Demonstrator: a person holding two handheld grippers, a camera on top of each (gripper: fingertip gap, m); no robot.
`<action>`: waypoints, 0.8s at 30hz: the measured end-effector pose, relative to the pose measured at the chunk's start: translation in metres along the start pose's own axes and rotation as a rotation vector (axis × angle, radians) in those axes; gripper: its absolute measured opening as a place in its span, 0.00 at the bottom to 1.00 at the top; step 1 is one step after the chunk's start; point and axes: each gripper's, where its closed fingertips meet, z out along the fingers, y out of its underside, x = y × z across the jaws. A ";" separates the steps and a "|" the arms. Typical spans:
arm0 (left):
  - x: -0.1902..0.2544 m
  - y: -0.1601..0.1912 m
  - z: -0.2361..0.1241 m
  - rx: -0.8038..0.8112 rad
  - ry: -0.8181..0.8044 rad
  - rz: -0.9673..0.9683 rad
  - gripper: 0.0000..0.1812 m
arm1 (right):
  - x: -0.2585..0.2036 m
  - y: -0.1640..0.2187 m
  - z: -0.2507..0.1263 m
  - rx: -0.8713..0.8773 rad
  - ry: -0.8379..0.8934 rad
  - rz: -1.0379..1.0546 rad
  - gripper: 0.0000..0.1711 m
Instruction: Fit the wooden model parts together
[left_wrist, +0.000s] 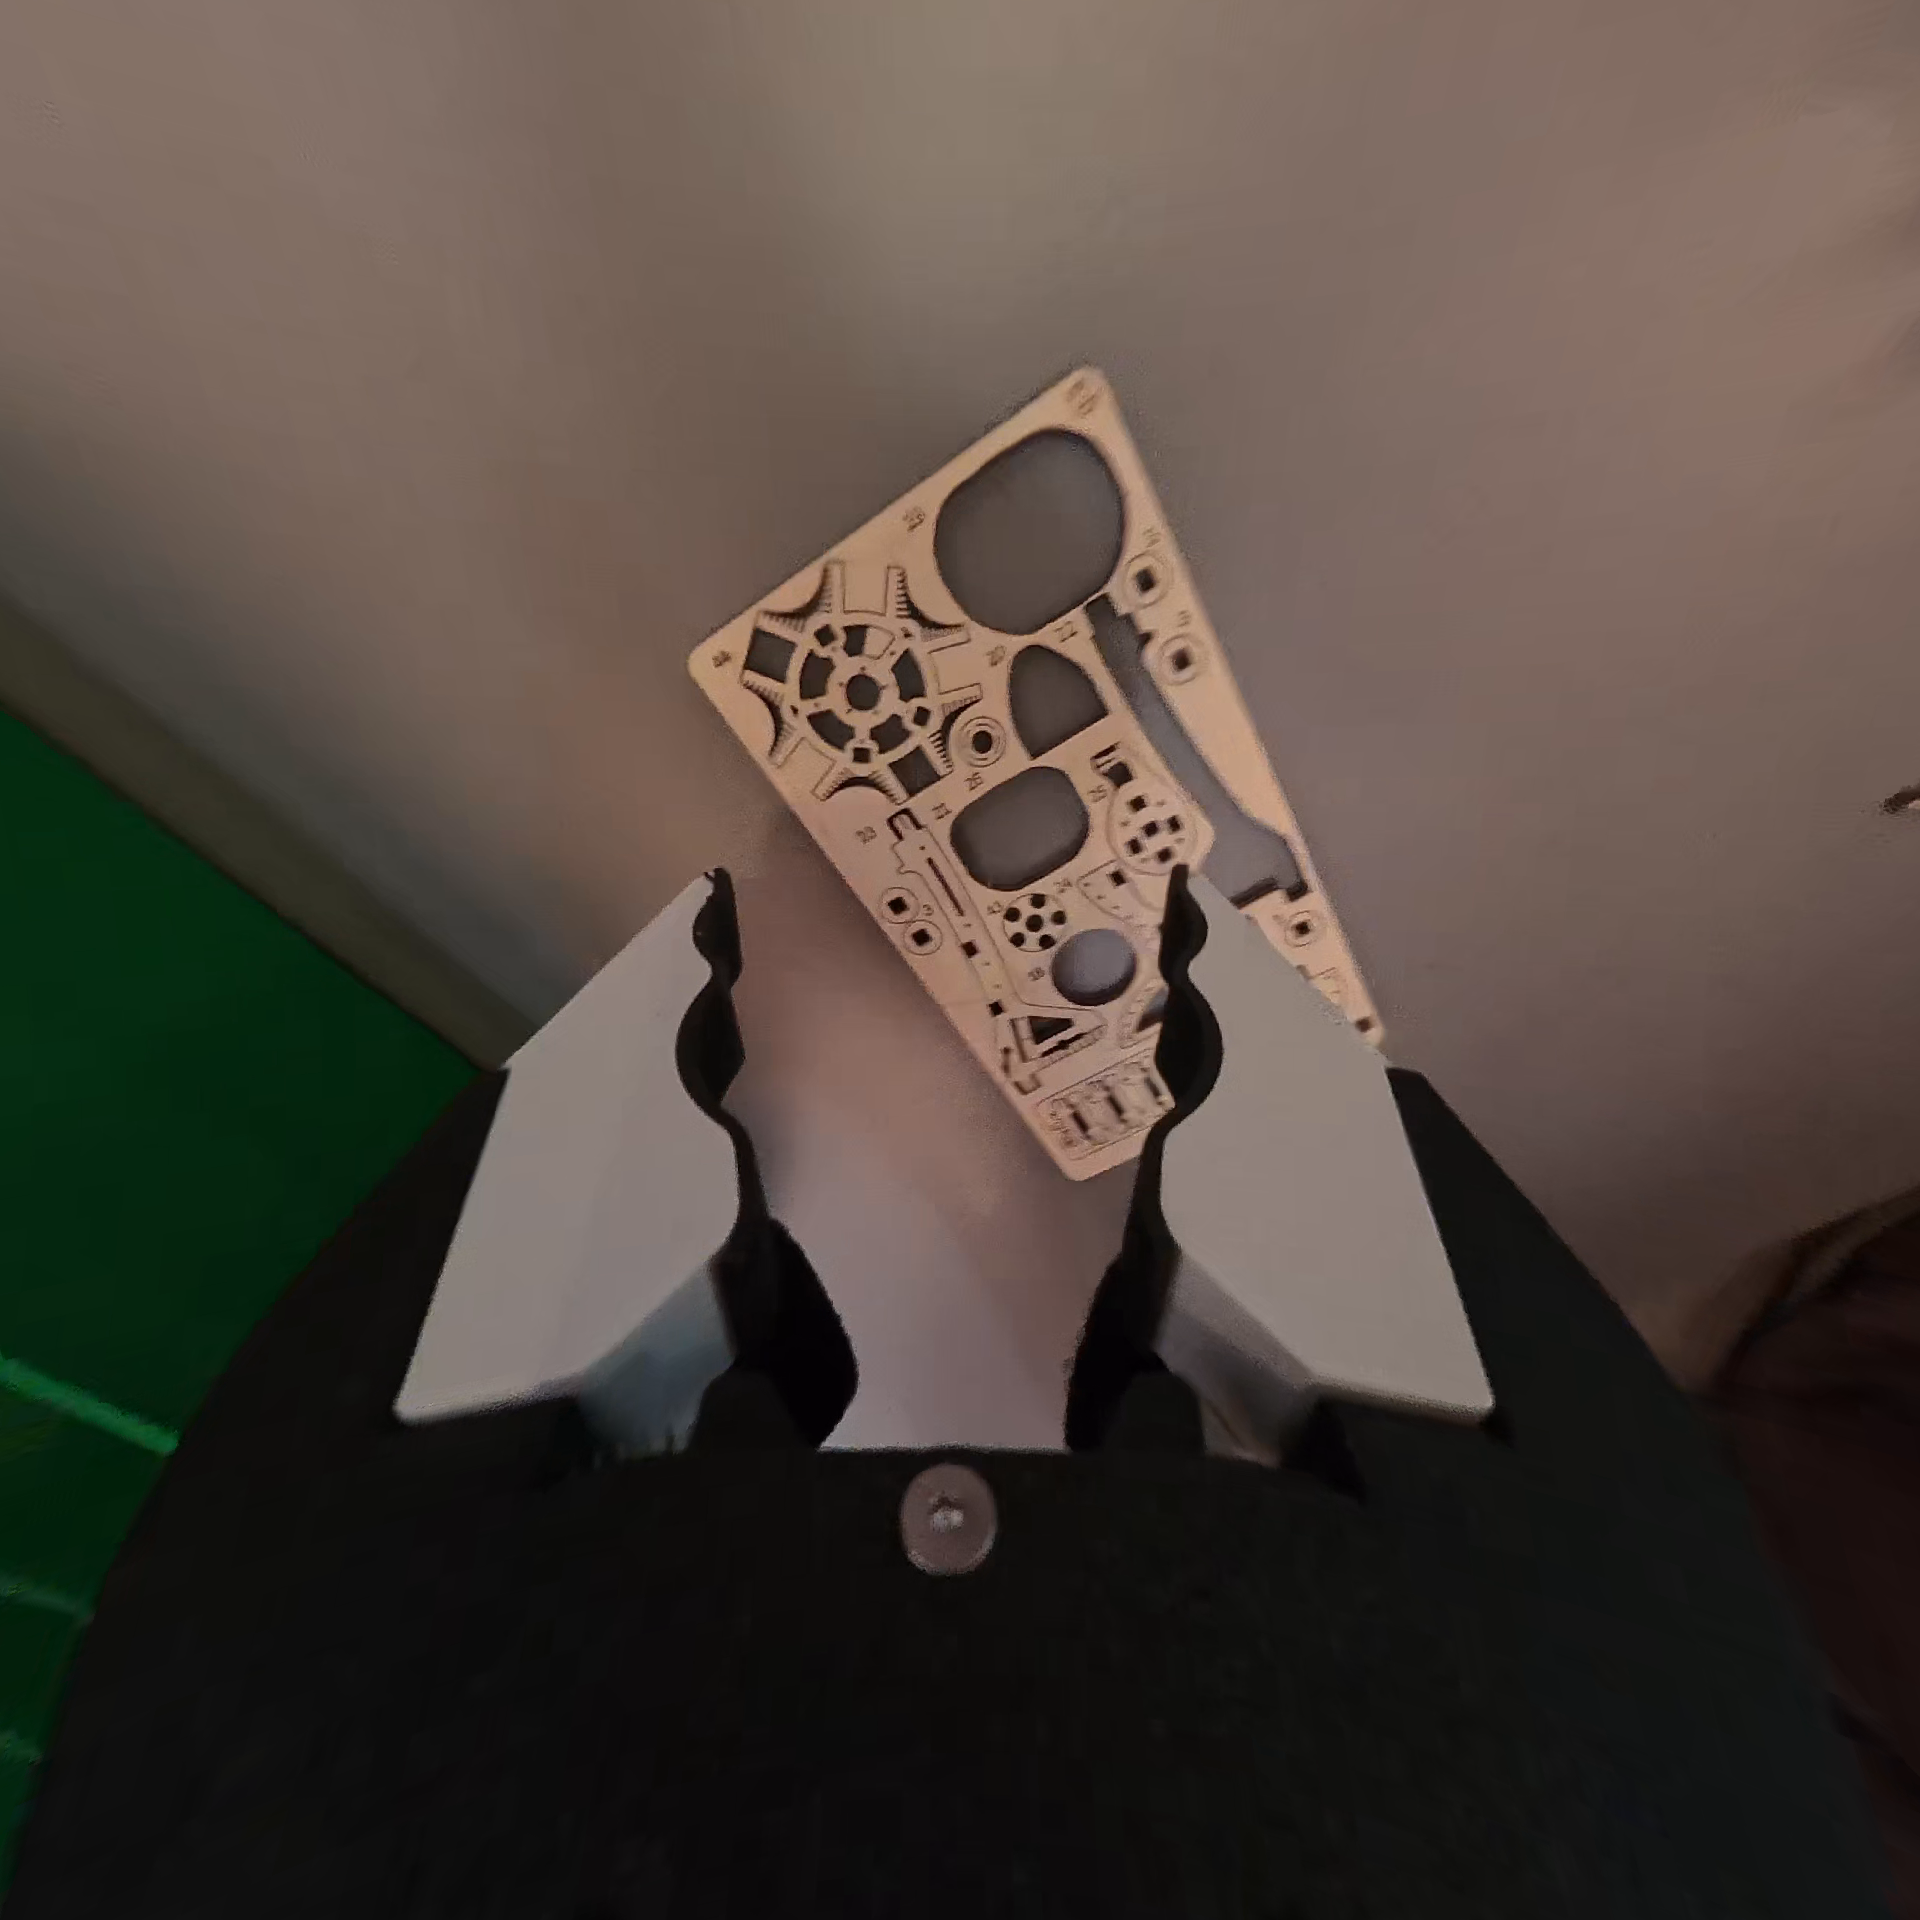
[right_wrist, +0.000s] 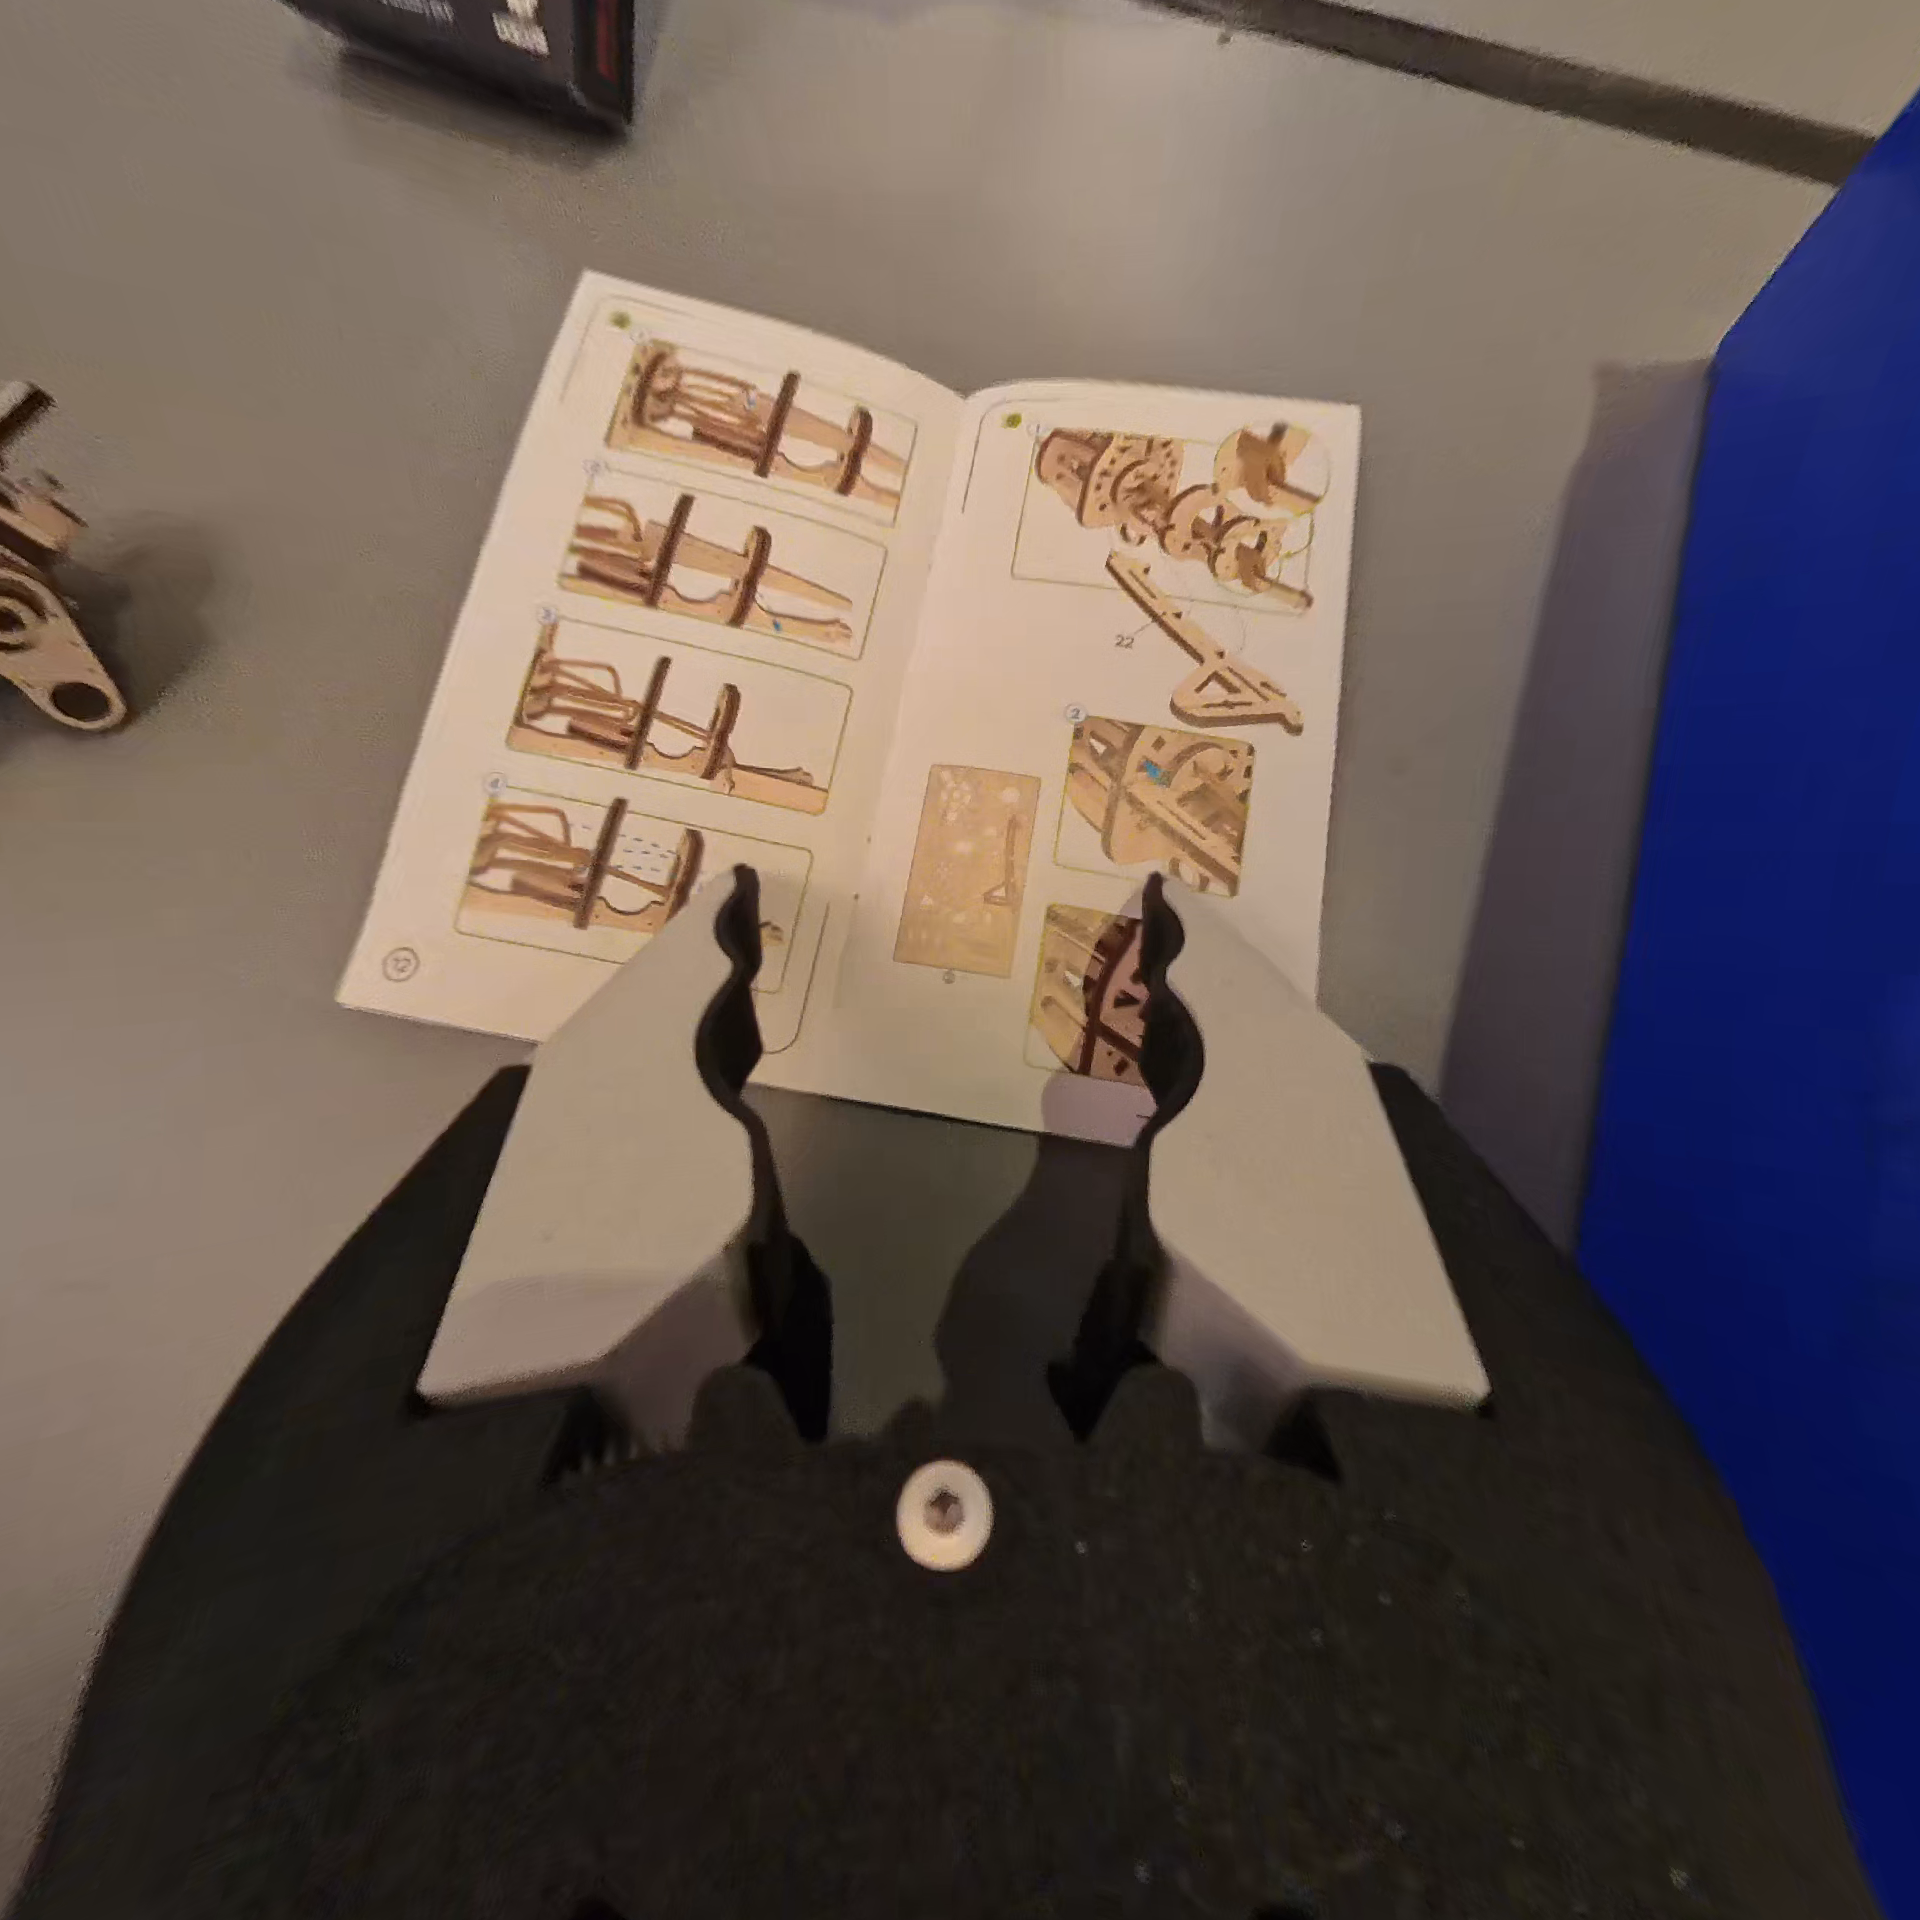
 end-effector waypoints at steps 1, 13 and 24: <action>0.008 -0.004 -0.007 0.055 -0.010 -0.005 0.43 | 0.000 0.002 0.001 -0.014 0.010 -0.009 0.43; 0.208 -0.017 -0.011 0.568 0.312 0.133 0.32 | 0.000 0.004 0.001 -0.016 0.017 -0.008 0.43; 0.197 -0.019 -0.025 0.649 0.420 0.038 0.25 | 0.000 0.004 0.000 -0.016 0.016 -0.008 0.43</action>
